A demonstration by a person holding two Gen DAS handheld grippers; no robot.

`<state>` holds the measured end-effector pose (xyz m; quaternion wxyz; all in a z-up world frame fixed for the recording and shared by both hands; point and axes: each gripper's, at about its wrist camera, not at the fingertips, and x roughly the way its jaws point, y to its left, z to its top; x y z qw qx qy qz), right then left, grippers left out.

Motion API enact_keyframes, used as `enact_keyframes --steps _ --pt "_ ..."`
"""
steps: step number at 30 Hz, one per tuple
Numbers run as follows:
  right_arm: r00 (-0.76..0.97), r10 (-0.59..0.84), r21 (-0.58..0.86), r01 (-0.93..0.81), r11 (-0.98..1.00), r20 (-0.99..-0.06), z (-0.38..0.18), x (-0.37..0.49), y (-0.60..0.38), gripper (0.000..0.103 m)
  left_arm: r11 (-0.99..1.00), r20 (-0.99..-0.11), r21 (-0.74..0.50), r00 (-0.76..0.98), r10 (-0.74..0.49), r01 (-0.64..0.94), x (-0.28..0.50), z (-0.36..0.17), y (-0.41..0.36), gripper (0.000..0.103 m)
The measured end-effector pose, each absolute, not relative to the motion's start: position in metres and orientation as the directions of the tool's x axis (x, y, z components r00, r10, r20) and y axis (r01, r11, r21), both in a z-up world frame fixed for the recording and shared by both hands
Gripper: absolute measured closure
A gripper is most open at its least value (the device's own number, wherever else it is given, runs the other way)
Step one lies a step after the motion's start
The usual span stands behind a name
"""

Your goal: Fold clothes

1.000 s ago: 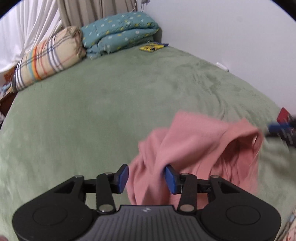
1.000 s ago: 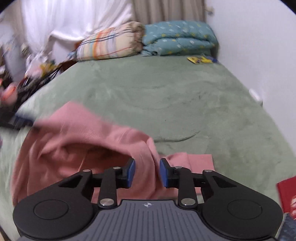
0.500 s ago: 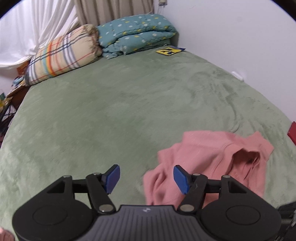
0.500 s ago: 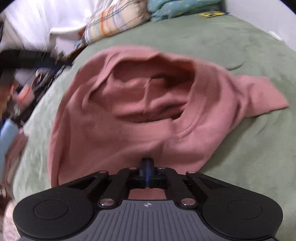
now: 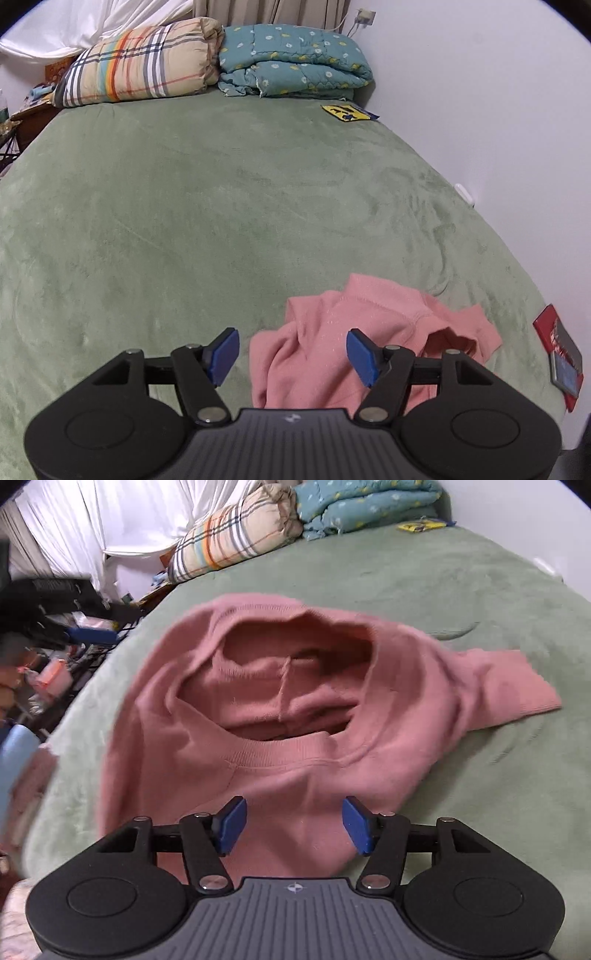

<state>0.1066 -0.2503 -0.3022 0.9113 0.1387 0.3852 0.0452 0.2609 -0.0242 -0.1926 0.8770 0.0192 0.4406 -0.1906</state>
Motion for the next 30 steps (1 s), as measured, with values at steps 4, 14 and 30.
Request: enact_keyframes --steps 4,14,30 --pt "0.714 0.180 0.282 0.026 0.959 -0.676 -0.303 0.108 -0.253 0.101 0.933 -0.773 -0.090 0.567 -0.285 0.347 0.253 -0.188 -0.017 0.031" --pt "0.779 -0.270 -0.126 0.243 0.962 -0.565 -0.235 0.035 -0.359 0.101 0.869 -0.746 -0.050 0.560 -0.360 0.493 0.258 -0.192 -0.050 0.031" --pt "0.723 -0.088 0.139 0.248 0.959 -0.685 -0.288 -0.002 -0.405 0.099 0.330 -0.897 0.239 0.338 -0.284 0.913 0.251 -0.257 -0.239 0.031"
